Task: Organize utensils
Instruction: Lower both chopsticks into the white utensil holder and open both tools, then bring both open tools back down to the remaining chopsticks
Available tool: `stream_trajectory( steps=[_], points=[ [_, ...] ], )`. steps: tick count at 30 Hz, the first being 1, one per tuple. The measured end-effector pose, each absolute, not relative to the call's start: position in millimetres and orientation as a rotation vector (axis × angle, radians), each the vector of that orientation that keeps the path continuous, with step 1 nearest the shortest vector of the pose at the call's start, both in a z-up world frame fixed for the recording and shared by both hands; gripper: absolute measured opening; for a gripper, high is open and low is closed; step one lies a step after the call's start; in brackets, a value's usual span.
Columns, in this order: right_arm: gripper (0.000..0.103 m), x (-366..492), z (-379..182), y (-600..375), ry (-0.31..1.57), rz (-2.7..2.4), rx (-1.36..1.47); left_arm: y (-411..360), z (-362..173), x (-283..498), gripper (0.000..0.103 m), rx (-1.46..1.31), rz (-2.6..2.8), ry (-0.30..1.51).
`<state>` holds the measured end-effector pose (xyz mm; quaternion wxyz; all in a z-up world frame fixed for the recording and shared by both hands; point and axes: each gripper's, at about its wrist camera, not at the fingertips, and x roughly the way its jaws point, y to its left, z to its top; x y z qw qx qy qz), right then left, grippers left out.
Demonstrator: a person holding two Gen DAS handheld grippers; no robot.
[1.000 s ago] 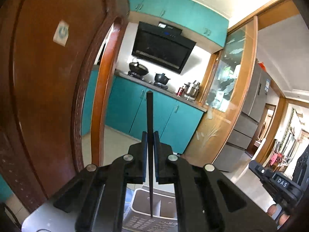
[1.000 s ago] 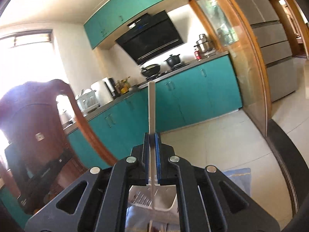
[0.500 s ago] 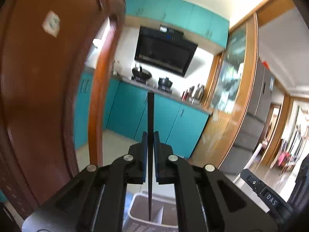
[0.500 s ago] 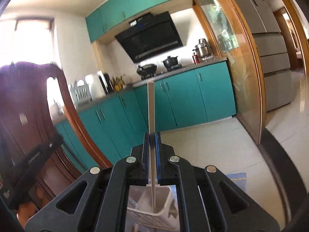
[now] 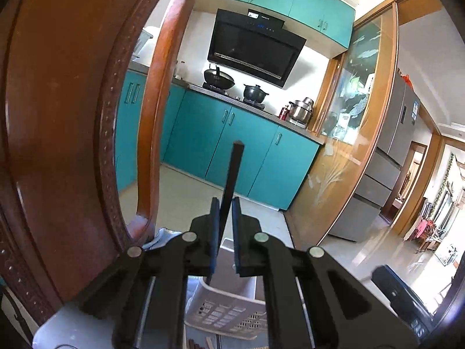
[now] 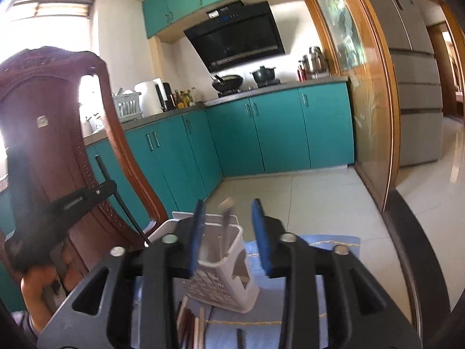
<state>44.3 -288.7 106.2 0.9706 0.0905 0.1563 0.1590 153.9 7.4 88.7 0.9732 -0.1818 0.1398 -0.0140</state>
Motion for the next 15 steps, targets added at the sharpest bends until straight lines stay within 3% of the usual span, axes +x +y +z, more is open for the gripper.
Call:
stream_trajectory(
  steps=[5,9,12,15],
  points=[
    [0.036,17.8,85.6,-284.2,0.347,0.423,0.057,13.8,86.4,133.7,0.011,-0.362,-0.046,0.256],
    [0.035,17.9,61.1,-267.5,0.499,0.497,-0.035,14.6,65.5,104.3,0.018,-0.281,-0.017,0.227],
    [0.035,40.8,14.7,-249.0,0.765,0.434,-0.12,11.5,31.4,114.6,0.018,-0.23,-0.015,0.397],
    [0.035,64.3,-24.4,-240.8,0.973,0.339,-0.136,9.0,-20.1,151.1,0.018,-0.267,-0.093,0.709]
  ],
)
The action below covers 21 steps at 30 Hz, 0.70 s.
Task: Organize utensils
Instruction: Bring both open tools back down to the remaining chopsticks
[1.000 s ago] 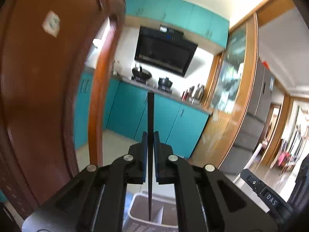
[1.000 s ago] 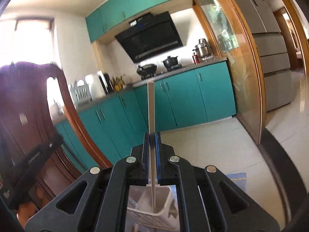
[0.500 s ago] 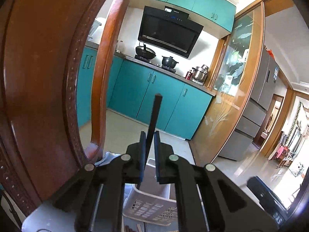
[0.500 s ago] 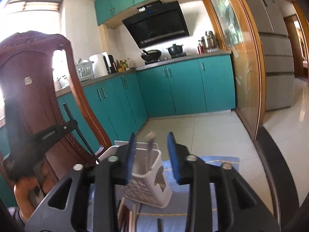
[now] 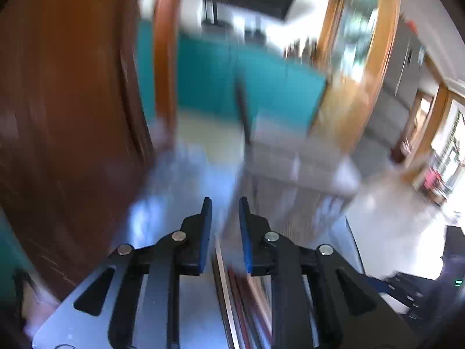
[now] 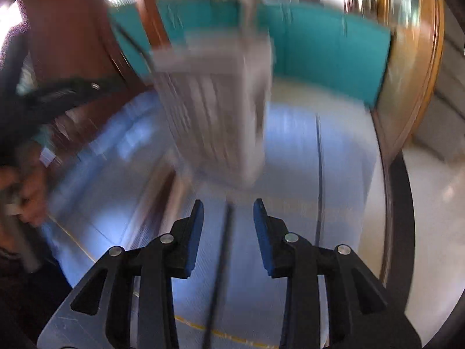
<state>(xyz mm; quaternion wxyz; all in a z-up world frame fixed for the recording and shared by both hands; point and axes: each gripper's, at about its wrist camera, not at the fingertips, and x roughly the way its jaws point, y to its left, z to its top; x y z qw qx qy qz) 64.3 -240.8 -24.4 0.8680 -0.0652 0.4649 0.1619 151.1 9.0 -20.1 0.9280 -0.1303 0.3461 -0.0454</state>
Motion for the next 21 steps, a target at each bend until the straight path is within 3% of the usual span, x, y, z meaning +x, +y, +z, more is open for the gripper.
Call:
stream_trajectory(
  steps=[3,6,21],
  points=[
    [0.035,73.0,-43.2,-239.6,1.072,0.301,-0.122,4.5,-64.6,173.7,0.018,-0.319,-0.15,0.965],
    [0.035,77.5,-47.1,-236.7,1.099,0.283,-0.114,-5.9,-90.3,182.2,0.018,-0.26,-0.121,1.079],
    [0.036,72.0,-52.2,-226.4,1.109,0.278,-0.145,-30.9,-94.9,169.2,0.02,-0.013,-0.082,1.026]
  ],
)
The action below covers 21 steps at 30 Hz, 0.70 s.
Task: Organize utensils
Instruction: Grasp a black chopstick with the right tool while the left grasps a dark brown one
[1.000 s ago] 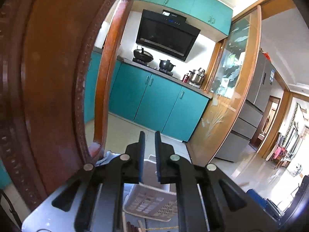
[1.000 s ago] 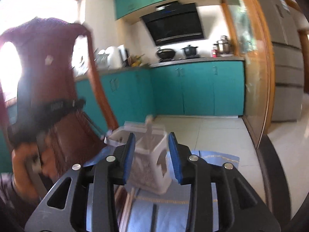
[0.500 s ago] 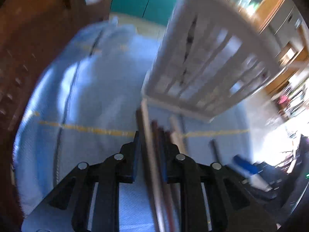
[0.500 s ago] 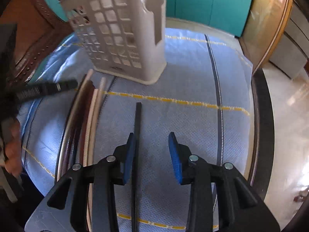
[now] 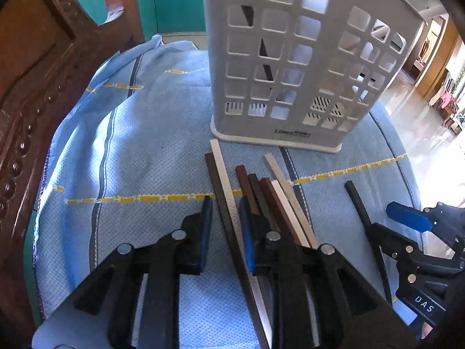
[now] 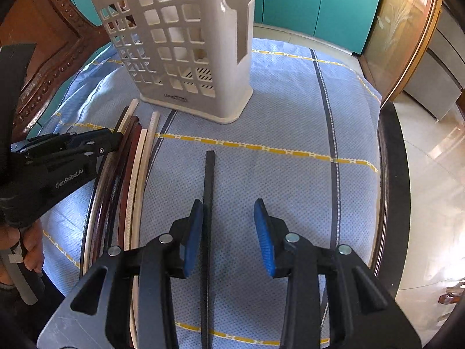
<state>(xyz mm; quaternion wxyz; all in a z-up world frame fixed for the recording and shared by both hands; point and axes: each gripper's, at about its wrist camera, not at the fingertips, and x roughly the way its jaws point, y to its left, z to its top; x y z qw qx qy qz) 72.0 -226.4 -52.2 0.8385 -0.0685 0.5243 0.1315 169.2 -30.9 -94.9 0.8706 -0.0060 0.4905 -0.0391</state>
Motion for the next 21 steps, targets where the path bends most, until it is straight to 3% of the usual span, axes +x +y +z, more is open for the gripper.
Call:
stream_trajectory(
  steps=[5,21],
  points=[
    [0.036,72.8,-52.7,-224.2,1.103,0.271,-0.165,-22.8,-91.6,160.6,0.013,-0.093,-0.121,1.036],
    [0.036,76.1,-51.1,-227.6,1.103,0.259,-0.14,-5.1,-64.7,144.8,0.013,-0.165,-0.142,0.975]
  ],
)
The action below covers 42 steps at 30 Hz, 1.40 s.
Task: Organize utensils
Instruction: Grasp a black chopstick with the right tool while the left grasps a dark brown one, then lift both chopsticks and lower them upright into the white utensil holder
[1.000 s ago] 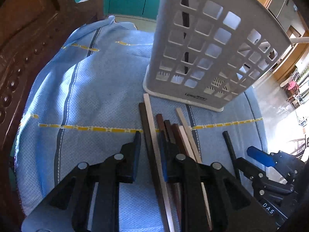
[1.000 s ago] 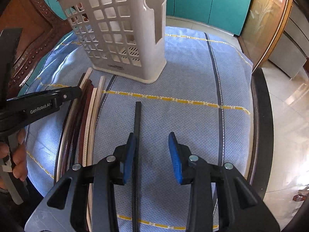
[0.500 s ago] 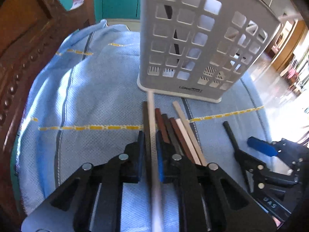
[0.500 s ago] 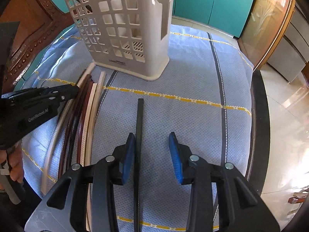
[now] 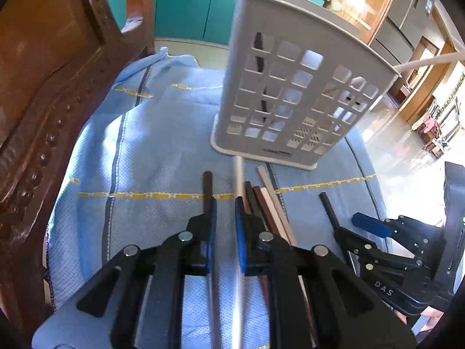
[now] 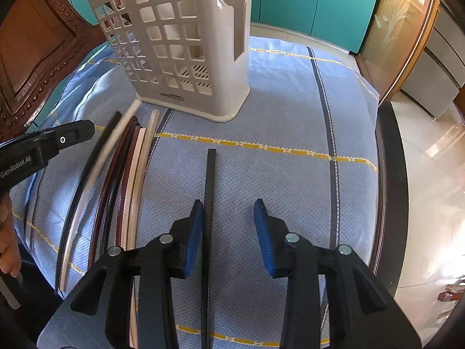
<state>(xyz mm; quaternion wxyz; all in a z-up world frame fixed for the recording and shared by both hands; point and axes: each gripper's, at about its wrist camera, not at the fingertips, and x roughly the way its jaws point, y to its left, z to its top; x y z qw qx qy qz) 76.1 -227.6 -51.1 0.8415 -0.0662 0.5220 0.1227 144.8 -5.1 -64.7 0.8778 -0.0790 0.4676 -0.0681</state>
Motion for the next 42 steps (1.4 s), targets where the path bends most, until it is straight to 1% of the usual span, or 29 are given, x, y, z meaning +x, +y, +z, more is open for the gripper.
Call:
stream_trajectory(
  steps=[6,10,13,14,15,16,18,19,22,25,28,36,42],
  points=[
    [0.036,74.9,-52.3,-226.7,1.101,0.257,-0.149,-3.3,-75.0,155.2,0.013,-0.135,-0.081,1.008],
    [0.036,74.4,-53.9,-224.0,1.084,0.255,-0.162,-7.5,-86.9,162.6,0.017,-0.111,-0.068,1.048],
    [0.035,73.4,-54.8,-221.0,1.074,0.255,-0.177,-12.1,-88.5,164.6,0.018,-0.076,-0.051,1.047],
    [0.028,72.8,-54.7,-219.6,1.072,0.265,-0.178,-13.6,-88.4,164.7,0.018,-0.07,-0.045,1.047],
    [0.014,72.3,-54.5,-218.1,1.072,0.282,-0.175,-15.5,-88.2,164.8,0.018,-0.061,-0.041,1.047],
    [0.009,71.9,-54.6,-216.8,1.075,0.292,-0.171,-17.0,-87.1,165.0,0.018,-0.05,-0.041,1.047],
    [0.007,70.8,-54.6,-215.5,1.074,0.298,-0.158,-17.5,-86.4,165.3,0.012,-0.054,-0.042,1.045],
    [0.007,70.6,-53.9,-216.0,1.072,0.306,-0.143,-17.8,-85.8,164.4,0.007,-0.057,-0.046,1.045],
    [0.006,63.3,-34.8,-217.8,0.991,0.338,-0.121,-12.8,-78.7,160.4,0.007,-0.102,-0.072,1.021],
    [0.006,44.9,4.1,-226.8,0.848,0.397,-0.102,-12.4,-51.6,145.7,0.007,-0.101,-0.094,0.923],
    [0.007,19.2,49.3,-240.8,0.706,0.457,-0.08,-7.3,-10.5,121.2,0.007,-0.126,-0.143,0.813],
    [0.007,-20.9,144.2,-263.9,0.484,0.544,-0.003,1.5,96.7,59.6,0.007,-0.151,-0.231,0.551],
    [0.007,-3.4,212.1,-273.5,0.311,0.501,0.115,10.5,166.9,51.0,0.007,-0.197,-0.238,0.37]
  ],
)
